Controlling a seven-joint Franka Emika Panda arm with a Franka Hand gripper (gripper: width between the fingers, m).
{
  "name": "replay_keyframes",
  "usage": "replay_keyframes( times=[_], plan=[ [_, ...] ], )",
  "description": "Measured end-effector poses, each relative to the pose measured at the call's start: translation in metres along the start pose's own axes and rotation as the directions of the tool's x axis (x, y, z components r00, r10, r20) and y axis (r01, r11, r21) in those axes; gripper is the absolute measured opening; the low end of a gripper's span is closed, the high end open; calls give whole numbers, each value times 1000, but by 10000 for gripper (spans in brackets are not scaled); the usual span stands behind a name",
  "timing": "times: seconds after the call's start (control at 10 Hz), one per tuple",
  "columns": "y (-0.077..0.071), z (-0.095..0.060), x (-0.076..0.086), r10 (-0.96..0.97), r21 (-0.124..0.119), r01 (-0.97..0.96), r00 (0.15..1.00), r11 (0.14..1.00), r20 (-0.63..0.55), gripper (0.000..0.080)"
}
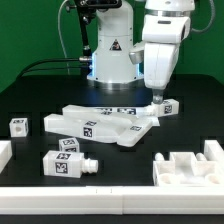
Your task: Assemble chair
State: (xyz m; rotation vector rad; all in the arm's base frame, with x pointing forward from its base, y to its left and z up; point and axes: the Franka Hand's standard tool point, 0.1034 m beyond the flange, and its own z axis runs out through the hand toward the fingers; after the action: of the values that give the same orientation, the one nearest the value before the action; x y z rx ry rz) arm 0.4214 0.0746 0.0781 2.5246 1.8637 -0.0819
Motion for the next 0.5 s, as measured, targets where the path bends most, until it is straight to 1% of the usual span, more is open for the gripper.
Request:
replay_keyframes(
  times=[0.1,0.2,0.3,0.4,0.5],
  plan=[
    [0,1,0,-22,-4,22,1000,1000,-4,649],
    [-5,4,-2,-69,-13,68,998,998,-8,649],
    [-15,8,-1,-106,-21,105,994,994,-7,649],
    [-30,15,1,-133,-31,133,991,991,-19,649],
    [-43,21,-3,-150,-10,150,989,989,-13,649]
  ],
)
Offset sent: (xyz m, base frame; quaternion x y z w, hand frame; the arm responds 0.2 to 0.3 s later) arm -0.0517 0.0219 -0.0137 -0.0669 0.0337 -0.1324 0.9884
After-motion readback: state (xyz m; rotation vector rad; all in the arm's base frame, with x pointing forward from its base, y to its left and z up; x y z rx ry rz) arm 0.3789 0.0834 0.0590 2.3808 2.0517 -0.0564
